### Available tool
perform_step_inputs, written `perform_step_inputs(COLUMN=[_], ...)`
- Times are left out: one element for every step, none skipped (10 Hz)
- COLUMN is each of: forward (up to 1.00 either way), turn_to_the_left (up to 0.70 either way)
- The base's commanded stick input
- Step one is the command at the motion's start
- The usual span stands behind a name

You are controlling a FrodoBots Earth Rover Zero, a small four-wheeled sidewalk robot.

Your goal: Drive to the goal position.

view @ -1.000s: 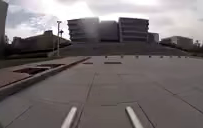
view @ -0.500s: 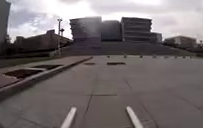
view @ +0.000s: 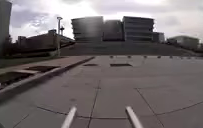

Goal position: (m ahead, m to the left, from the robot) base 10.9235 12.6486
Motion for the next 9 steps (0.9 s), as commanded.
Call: perform_step_inputs(forward=[1.00, 1.00, 1.00, 1.00, 1.00, 1.00, 1.00, 1.00, 1.00], turn_to_the_left=[-0.22, -0.20, -0.18, -0.16, -0.15, -0.13, -0.11, -0.09, -0.07])
